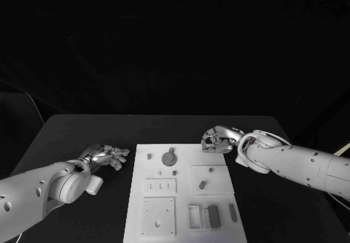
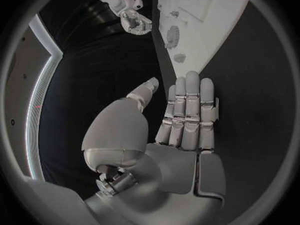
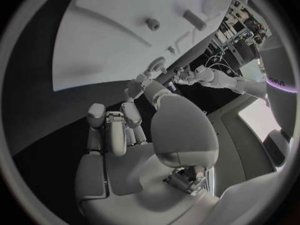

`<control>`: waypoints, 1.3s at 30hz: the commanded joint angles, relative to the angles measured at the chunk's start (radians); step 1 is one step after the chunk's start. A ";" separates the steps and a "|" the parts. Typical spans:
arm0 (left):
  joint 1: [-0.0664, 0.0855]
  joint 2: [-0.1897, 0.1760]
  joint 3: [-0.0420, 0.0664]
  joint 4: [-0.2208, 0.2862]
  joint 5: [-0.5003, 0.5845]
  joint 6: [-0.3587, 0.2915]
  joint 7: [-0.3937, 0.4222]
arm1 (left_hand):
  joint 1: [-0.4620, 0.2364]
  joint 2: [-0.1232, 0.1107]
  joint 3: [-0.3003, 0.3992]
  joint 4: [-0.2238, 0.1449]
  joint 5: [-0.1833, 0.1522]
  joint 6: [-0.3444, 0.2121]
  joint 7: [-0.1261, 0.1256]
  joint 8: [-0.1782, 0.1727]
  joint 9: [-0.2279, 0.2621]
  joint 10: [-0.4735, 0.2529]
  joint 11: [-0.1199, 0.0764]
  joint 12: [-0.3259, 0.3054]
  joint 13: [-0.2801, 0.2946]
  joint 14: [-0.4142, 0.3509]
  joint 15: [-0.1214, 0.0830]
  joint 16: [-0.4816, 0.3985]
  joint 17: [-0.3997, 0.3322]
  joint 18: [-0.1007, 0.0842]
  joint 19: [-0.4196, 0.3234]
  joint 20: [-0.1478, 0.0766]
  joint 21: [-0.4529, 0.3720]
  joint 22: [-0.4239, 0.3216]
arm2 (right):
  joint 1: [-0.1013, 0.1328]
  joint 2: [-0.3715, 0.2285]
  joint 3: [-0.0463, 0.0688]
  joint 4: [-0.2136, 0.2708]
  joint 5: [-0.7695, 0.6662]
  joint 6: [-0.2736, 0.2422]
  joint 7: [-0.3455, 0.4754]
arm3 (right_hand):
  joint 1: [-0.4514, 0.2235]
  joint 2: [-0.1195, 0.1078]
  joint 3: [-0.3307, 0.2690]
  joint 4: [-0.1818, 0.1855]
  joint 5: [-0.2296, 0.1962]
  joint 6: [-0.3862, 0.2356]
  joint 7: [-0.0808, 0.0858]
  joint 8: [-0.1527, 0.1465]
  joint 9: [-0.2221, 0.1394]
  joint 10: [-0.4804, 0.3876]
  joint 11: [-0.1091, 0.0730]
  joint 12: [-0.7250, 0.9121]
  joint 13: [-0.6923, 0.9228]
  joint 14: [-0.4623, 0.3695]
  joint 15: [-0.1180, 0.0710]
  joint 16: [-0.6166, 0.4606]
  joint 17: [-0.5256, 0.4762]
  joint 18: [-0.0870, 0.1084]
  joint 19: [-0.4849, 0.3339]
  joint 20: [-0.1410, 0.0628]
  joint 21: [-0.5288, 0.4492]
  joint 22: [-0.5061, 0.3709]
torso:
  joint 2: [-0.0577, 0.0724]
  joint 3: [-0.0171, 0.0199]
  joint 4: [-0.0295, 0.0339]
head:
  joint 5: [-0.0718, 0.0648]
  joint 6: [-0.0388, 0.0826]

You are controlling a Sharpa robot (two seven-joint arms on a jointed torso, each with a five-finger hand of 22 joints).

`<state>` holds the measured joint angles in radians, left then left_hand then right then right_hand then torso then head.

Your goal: Assemble the parts on the task board

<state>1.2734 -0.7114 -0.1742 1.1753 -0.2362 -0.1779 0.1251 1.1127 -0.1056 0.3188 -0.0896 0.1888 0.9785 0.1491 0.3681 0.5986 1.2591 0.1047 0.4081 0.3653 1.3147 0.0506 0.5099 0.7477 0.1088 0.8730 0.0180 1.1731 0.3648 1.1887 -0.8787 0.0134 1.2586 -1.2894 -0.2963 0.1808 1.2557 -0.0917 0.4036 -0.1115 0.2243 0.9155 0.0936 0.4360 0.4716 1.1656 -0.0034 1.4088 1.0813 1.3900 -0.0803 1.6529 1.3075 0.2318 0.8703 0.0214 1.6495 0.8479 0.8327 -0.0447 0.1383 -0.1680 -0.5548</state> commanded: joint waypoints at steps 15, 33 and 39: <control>0.063 0.059 0.002 0.088 -0.227 -0.068 -0.302 | -0.010 0.001 -0.036 -0.008 0.002 0.077 -0.009 -0.011 -0.001 0.121 -0.048 0.071 0.070 0.075 -0.061 0.177 0.169 0.050 0.141 -0.039 0.097 0.036 | 0.037 0.160 0.000 0.053 -0.124 0.141 -0.281 | -0.006 -0.001 0.011 0.001 0.015 0.083 0.052 0.002 0.000 0.006 -0.006 0.006 -0.001 -0.001 0.000 0.040 0.098 0.008 0.009 0.002 0.007 0.002 | -0.031 -0.0002 -0.0037 | 0.033 0.021; 0.067 0.129 0.002 0.116 -0.224 -0.136 -0.341 | -0.087 -0.039 -0.099 0.015 -0.002 0.068 -0.006 -0.032 -0.011 0.122 -0.053 0.091 0.109 0.059 -0.068 0.229 0.227 0.047 0.149 -0.046 0.118 0.043 | 0.024 0.271 0.000 0.083 -0.122 0.173 -0.347 | -0.012 0.001 0.013 0.004 0.023 0.083 0.052 0.000 0.000 0.007 -0.007 0.006 -0.001 0.012 0.000 0.045 0.109 0.008 0.011 0.002 0.009 0.002 | -0.065 -0.0016 -0.0012 | 0.044 0.008; 0.067 0.135 0.002 0.122 -0.219 -0.148 -0.326 | -0.117 -0.042 -0.129 0.020 0.000 0.066 -0.006 -0.036 -0.013 0.111 -0.052 0.088 0.116 0.045 -0.067 0.233 0.238 0.046 0.140 -0.048 0.117 0.042 | 0.022 0.282 0.000 0.089 -0.132 0.177 -0.362 | -0.014 0.000 0.012 0.004 0.025 0.083 0.053 -0.001 0.000 0.007 -0.007 0.006 -0.001 0.013 0.000 0.046 0.109 0.008 0.011 0.002 0.009 0.002 | -0.059 -0.0011 -0.0010 | 0.045 0.011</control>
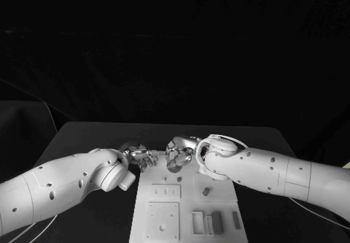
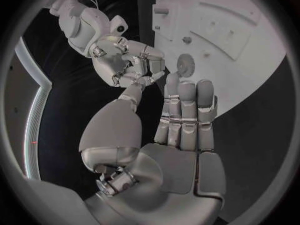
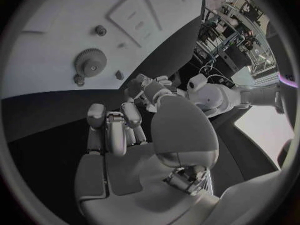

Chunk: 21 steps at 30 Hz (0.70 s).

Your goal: Assemble the parts on the task board

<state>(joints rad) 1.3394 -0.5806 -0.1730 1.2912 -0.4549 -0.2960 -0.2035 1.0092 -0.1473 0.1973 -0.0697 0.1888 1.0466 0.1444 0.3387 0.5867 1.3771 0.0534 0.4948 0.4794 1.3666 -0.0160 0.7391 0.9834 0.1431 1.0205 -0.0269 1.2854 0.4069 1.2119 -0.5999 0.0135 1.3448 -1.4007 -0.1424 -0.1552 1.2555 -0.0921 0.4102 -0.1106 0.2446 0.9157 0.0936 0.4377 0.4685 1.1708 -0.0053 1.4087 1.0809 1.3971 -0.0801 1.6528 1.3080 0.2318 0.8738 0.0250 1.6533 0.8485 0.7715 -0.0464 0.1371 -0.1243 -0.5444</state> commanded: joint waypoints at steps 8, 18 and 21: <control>0.001 0.016 0.001 0.006 -0.009 0.005 -0.040 | -0.024 0.000 -0.018 0.003 0.001 -0.005 -0.001 -0.009 -0.003 -0.011 0.000 0.000 0.004 -0.011 0.000 0.006 0.005 0.011 -0.010 -0.003 0.004 0.000 | -0.002 0.014 -0.001 0.013 -0.033 0.012 -0.033 | -0.017 -0.001 0.005 0.004 0.006 0.082 0.053 -0.004 0.003 0.003 -0.005 0.007 -0.001 0.005 -0.001 0.046 0.107 0.008 0.008 -0.002 0.006 0.001 | 0.003 0.0016 0.0012 | 0.003 0.001; 0.001 0.017 0.001 0.009 -0.096 0.051 -0.118 | -0.011 0.006 -0.017 -0.005 0.007 -0.004 -0.002 -0.010 -0.004 -0.015 0.000 -0.001 0.007 -0.016 -0.001 0.008 0.010 0.013 -0.013 -0.006 0.005 0.000 | -0.005 0.015 0.000 0.023 -0.047 -0.004 -0.045 | -0.018 -0.002 0.005 0.004 0.007 0.082 0.053 -0.004 0.002 0.003 -0.005 0.007 -0.001 0.008 -0.001 0.047 0.110 0.008 0.008 -0.002 0.006 0.001 | 0.002 0.0018 0.0010 | 0.000 -0.006; 0.001 0.019 0.001 0.006 -0.098 0.068 -0.119 | -0.012 0.004 -0.018 -0.006 0.008 -0.003 -0.002 -0.009 -0.004 -0.015 0.000 -0.001 0.008 -0.017 -0.001 0.008 0.010 0.012 -0.013 -0.006 0.005 0.000 | -0.005 0.017 0.000 0.022 -0.042 0.001 -0.039 | -0.019 -0.003 0.004 0.004 0.007 0.082 0.053 -0.004 0.002 0.003 -0.006 0.007 -0.001 0.008 -0.001 0.047 0.110 0.008 0.008 -0.002 0.007 0.001 | 0.002 0.0016 0.0014 | 0.002 -0.007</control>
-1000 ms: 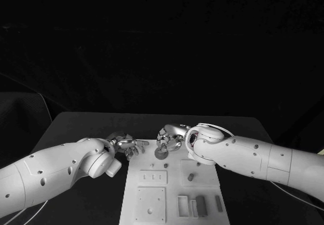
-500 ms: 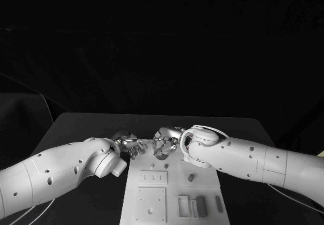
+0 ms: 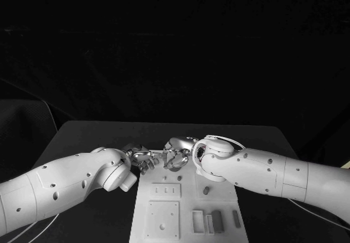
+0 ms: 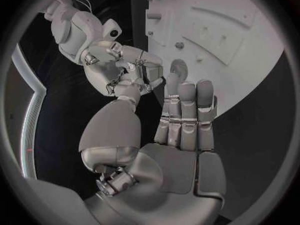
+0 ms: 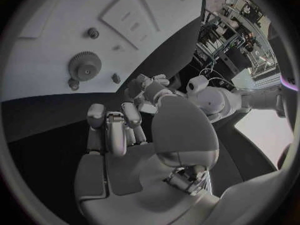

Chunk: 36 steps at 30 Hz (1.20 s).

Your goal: Assemble the parts on the task board

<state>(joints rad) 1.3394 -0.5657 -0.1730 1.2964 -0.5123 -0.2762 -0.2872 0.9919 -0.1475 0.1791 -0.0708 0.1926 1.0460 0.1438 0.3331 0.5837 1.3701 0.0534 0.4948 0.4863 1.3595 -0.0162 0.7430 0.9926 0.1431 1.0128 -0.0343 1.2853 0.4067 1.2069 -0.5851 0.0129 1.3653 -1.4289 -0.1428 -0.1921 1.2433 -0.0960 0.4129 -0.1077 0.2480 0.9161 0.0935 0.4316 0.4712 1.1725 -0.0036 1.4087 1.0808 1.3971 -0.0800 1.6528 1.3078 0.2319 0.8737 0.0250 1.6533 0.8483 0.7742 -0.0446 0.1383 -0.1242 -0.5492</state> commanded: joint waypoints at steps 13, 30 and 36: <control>0.001 0.019 0.001 0.003 -0.034 0.052 -0.029 | -0.028 -0.005 -0.024 0.009 -0.002 0.012 -0.003 0.002 0.000 -0.006 -0.001 0.001 0.010 -0.012 -0.001 0.013 0.011 0.010 -0.006 0.000 0.009 0.001 | 0.000 0.025 0.000 -0.013 -0.024 0.013 -0.004 | -0.007 -0.001 0.002 0.001 0.005 0.082 0.053 0.001 0.000 0.001 -0.008 0.007 -0.001 0.009 -0.001 0.047 0.110 0.009 0.009 -0.002 0.007 0.002 | 0.000 -0.0026 -0.0004 | 0.003 -0.007; 0.001 0.021 0.001 0.012 -0.034 0.037 -0.042 | 0.045 0.040 0.022 -0.009 0.000 0.054 -0.011 0.017 0.007 0.015 -0.013 0.020 0.039 0.002 -0.014 0.046 0.043 0.016 0.014 -0.012 0.037 0.011 | 0.000 0.025 0.000 -0.006 -0.034 0.013 -0.006 | -0.008 -0.001 0.003 0.000 0.006 0.083 0.053 0.001 0.000 0.002 -0.008 0.007 -0.001 0.012 -0.001 0.048 0.112 0.009 0.009 -0.002 0.008 0.002 | 0.000 -0.0003 0.0005 | 0.005 -0.007; 0.001 0.021 0.001 0.013 -0.032 0.021 -0.035 | 0.120 0.069 0.098 -0.021 -0.002 0.069 -0.013 0.012 0.006 -0.001 -0.012 0.045 0.057 -0.003 -0.017 0.068 0.067 0.013 0.015 -0.016 0.055 0.018 | 0.000 0.023 0.000 -0.006 -0.034 0.019 -0.006 | -0.008 -0.001 0.003 0.000 0.007 0.084 0.053 0.001 0.000 0.002 -0.008 0.007 -0.001 0.010 -0.001 0.048 0.111 0.009 0.009 -0.002 0.008 0.002 | 0.000 0.0008 0.0000 | 0.005 -0.008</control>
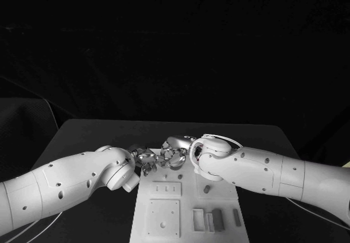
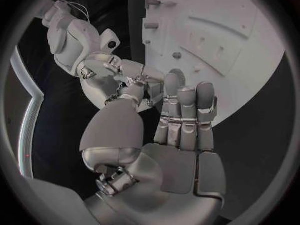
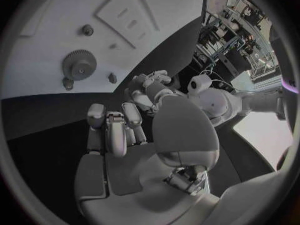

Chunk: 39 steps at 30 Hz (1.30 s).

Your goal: Assemble the parts on the task board

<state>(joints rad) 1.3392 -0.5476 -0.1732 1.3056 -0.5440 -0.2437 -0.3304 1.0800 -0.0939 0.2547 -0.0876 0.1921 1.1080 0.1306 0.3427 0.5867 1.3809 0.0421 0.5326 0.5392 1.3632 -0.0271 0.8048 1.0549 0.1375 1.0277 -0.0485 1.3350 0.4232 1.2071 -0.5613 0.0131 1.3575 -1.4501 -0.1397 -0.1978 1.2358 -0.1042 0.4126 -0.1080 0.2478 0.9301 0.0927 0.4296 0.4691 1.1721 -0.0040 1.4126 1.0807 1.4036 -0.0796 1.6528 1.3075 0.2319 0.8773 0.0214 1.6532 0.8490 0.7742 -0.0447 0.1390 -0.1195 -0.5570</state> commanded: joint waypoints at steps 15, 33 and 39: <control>0.001 0.003 0.001 0.002 0.048 -0.027 0.034 | 0.079 0.041 0.091 -0.008 -0.001 0.013 0.000 -0.001 0.002 -0.025 0.002 0.017 0.011 -0.017 -0.004 0.014 0.017 0.015 -0.009 -0.002 0.011 0.004 | 0.000 -0.010 0.000 -0.003 -0.014 0.035 -0.004 | -0.001 0.009 0.004 0.001 0.008 0.071 0.053 0.003 0.002 0.003 -0.008 0.003 -0.001 0.005 -0.002 0.048 0.112 0.009 0.006 0.001 0.008 0.001 | 0.001 -0.0003 -0.0008 | -0.003 -0.004; 0.001 -0.004 0.001 0.002 0.063 -0.024 0.037 | 0.157 0.056 0.198 -0.034 -0.001 0.015 0.000 -0.004 0.002 -0.042 0.007 0.022 0.015 -0.034 0.000 0.019 0.031 0.009 -0.027 -0.002 0.019 0.005 | 0.000 -0.016 0.000 -0.006 -0.016 0.035 -0.006 | -0.003 0.011 0.005 0.002 0.009 0.073 0.053 0.004 0.002 0.004 -0.008 0.003 -0.002 0.007 -0.002 0.049 0.112 0.009 0.007 0.001 0.009 0.001 | 0.001 -0.0004 -0.0003 | -0.005 -0.008; 0.001 -0.005 0.001 0.001 0.066 -0.026 0.037 | 0.173 0.055 0.218 -0.037 -0.005 0.017 0.001 -0.002 0.004 -0.043 0.007 0.021 0.014 -0.037 0.001 0.020 0.034 0.008 -0.030 -0.002 0.021 0.006 | 0.000 -0.017 0.000 -0.006 -0.016 0.034 -0.006 | -0.004 0.012 0.006 0.003 0.010 0.074 0.053 0.004 0.002 0.004 -0.008 0.004 -0.002 0.008 -0.002 0.049 0.113 0.010 0.007 0.001 0.009 0.001 | 0.000 0.0000 0.0000 | -0.004 -0.009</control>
<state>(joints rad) 1.3391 -0.5492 -0.1724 1.3091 -0.4847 -0.2575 -0.2994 1.1836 -0.1015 0.4480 -0.1025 0.1887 1.1197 0.1288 0.3397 0.5288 1.3416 0.0464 0.5493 0.5529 1.3360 -0.0248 0.8203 1.0879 0.1158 1.0072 -0.0500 1.3549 0.4284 1.2071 -0.5737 0.0132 1.3547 -1.4529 -0.1255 -0.1964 1.2323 -0.0994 0.4141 -0.1061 0.2508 0.9359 0.0885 0.4300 0.4708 1.1763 -0.0070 1.4126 1.0798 1.4035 -0.0796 1.6527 1.3080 0.2321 0.8772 0.0215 1.6532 0.8487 0.7746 -0.0453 0.1388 -0.1242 -0.5652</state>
